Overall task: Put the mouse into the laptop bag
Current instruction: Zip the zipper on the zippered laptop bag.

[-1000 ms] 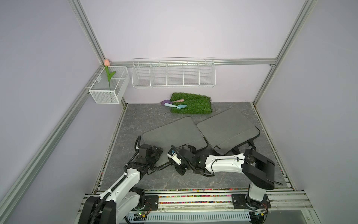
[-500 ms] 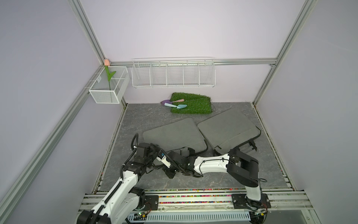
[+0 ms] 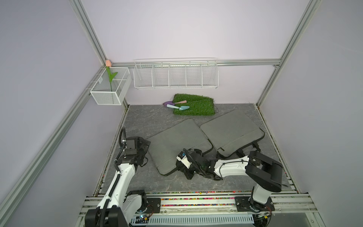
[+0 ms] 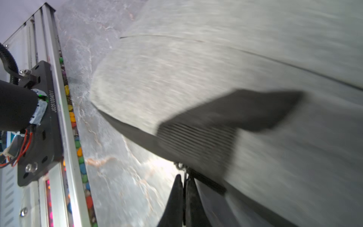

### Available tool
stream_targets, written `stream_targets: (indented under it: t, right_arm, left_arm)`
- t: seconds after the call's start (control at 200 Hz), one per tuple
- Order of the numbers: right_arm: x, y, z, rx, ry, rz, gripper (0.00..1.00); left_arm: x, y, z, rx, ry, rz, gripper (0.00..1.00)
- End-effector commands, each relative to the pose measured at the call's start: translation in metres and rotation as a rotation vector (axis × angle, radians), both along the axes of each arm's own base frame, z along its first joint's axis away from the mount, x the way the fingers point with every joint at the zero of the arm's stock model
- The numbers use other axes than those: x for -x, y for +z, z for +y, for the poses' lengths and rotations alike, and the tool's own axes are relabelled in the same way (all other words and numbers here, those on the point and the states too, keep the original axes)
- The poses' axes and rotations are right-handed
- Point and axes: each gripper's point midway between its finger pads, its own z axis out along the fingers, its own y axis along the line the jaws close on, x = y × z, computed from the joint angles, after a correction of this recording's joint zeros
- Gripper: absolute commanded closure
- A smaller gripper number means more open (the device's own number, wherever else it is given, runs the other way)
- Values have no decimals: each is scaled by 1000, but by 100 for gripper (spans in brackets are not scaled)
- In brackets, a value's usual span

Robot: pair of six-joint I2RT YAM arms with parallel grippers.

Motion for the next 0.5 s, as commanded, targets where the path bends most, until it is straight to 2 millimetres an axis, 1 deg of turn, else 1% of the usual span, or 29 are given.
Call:
stream_targets:
  t: [0.0, 0.075, 0.135, 0.245, 0.3, 0.355, 0.38, 0.39, 0.4, 0.465, 0.495]
  right_arm:
    - [-21, -3, -38, 42, -113, -13, 94]
    - [-23, 2, -44, 46, -116, -19, 94]
    - [-17, 8, -36, 16, -80, -5, 94]
    - [1, 15, -10, 35, -6, -28, 94]
    - [15, 15, 7, 57, 39, -47, 94]
    - [27, 18, 24, 42, 78, -47, 94]
    - [33, 14, 26, 46, 92, -34, 94]
    - [32, 21, 34, 26, 96, -38, 94]
    - [33, 23, 37, 19, 101, -35, 94]
    - [39, 23, 48, 6, 120, -14, 94]
    - [40, 23, 50, 3, 122, -8, 94]
  left_arm:
    - [-36, 32, -13, -5, -123, -131, 0]
    - [-46, 28, -15, -23, -158, -114, 0]
    - [-55, 23, -15, -39, -177, -92, 0]
    - [-70, 6, -4, -78, -145, -15, 1]
    - [-77, -4, 5, -106, -116, 23, 1]
    - [-87, -8, 13, -141, -97, 35, 1]
    - [-93, -9, 15, -155, -98, 36, 1]
    - [-96, -9, 16, -161, -99, 34, 1]
    - [-99, -9, 16, -167, -103, 32, 1]
    - [-120, -13, 17, -187, -135, 20, 2]
    - [-126, -17, 18, -184, -142, 38, 2]
